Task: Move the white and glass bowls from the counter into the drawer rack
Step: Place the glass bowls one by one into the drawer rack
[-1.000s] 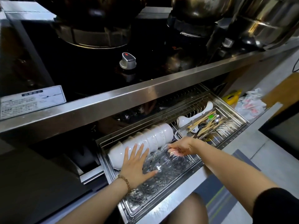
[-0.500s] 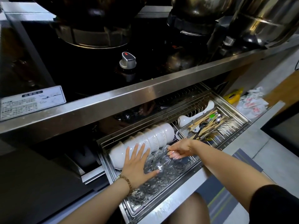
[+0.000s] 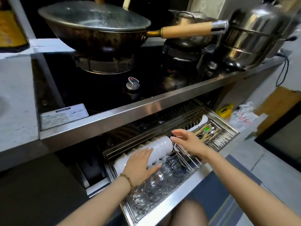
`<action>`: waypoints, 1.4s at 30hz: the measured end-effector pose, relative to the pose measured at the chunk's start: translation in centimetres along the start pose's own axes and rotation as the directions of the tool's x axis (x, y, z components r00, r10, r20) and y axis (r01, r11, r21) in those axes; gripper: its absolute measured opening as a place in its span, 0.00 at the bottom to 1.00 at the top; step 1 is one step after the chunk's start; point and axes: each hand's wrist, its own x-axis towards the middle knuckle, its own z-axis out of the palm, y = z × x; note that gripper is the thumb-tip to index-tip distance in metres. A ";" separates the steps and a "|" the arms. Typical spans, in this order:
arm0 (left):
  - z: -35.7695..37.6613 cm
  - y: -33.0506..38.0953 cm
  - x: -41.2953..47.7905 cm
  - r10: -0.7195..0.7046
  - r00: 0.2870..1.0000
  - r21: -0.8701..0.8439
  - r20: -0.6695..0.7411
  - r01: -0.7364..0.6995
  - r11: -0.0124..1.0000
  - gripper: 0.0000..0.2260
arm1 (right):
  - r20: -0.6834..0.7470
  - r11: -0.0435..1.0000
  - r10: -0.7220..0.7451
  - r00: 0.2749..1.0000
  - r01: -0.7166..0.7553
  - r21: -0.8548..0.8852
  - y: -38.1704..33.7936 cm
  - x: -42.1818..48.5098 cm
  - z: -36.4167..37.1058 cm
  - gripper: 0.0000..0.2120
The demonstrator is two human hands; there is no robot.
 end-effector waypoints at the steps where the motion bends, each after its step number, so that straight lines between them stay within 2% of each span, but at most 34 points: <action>1: -1.6 0.7 -0.3 0.040 0.998 -0.014 -0.055 -0.040 0.999 0.33 | -0.032 0.999 -0.047 0.998 0.048 0.016 -1.1 -1.0 -0.3 0.23; 6: -10.1 3.9 -3.3 0.236 0.931 0.005 -0.279 -0.244 0.970 0.32 | -0.157 0.955 -0.296 0.942 0.294 -0.035 -7.4 -5.2 -0.9 0.26; 10: -17.3 5.0 -6.8 0.314 0.842 0.075 -0.438 -0.314 0.946 0.32 | -0.152 0.868 -0.493 0.857 0.470 -0.162 -12.7 -6.7 0.2 0.31; 14: -23.6 3.1 -10.5 0.294 0.770 0.133 -0.566 -0.266 0.955 0.31 | -0.068 0.768 -0.628 0.775 0.603 -0.216 -18.2 -6.5 3.1 0.32; 18: -28.4 -0.6 -14.4 0.208 0.741 0.194 -0.639 -0.107 0.975 0.32 | 0.013 0.705 -0.693 0.721 0.681 -0.196 -23.3 -5.6 7.1 0.33; 21: -30.7 -4.2 -17.3 0.112 0.731 0.199 -0.673 0.032 0.980 0.34 | 0.078 0.664 -0.728 0.681 0.729 -0.167 -26.4 -4.8 10.5 0.32; 25: -32.0 -9.1 -20.6 -0.033 0.711 0.144 -0.702 0.187 0.972 0.34 | 0.173 0.672 -0.718 0.674 0.736 -0.081 -29.5 -4.1 14.5 0.31; 30: -32.3 -14.1 -23.3 -0.174 0.710 0.092 -0.682 0.319 0.943 0.35 | 0.236 0.652 -0.717 0.656 0.751 -0.107 -32.2 -3.4 18.8 0.32; 34: -31.8 -15.9 -23.8 -0.271 0.709 -0.018 -0.651 0.343 0.939 0.37 | 0.277 0.626 -0.719 0.637 0.767 -0.141 -33.2 -3.0 21.5 0.28; 37: -31.5 -16.4 -23.9 -0.288 0.739 -0.064 -0.609 0.317 0.946 0.36 | 0.281 0.609 -0.721 0.634 0.772 -0.180 -33.5 -2.6 22.6 0.23; 42: -31.5 -16.7 -23.5 -0.252 0.770 -0.104 -0.586 0.237 0.966 0.22 | 0.274 0.603 -0.718 0.640 0.768 -0.215 -33.3 -2.0 23.0 0.13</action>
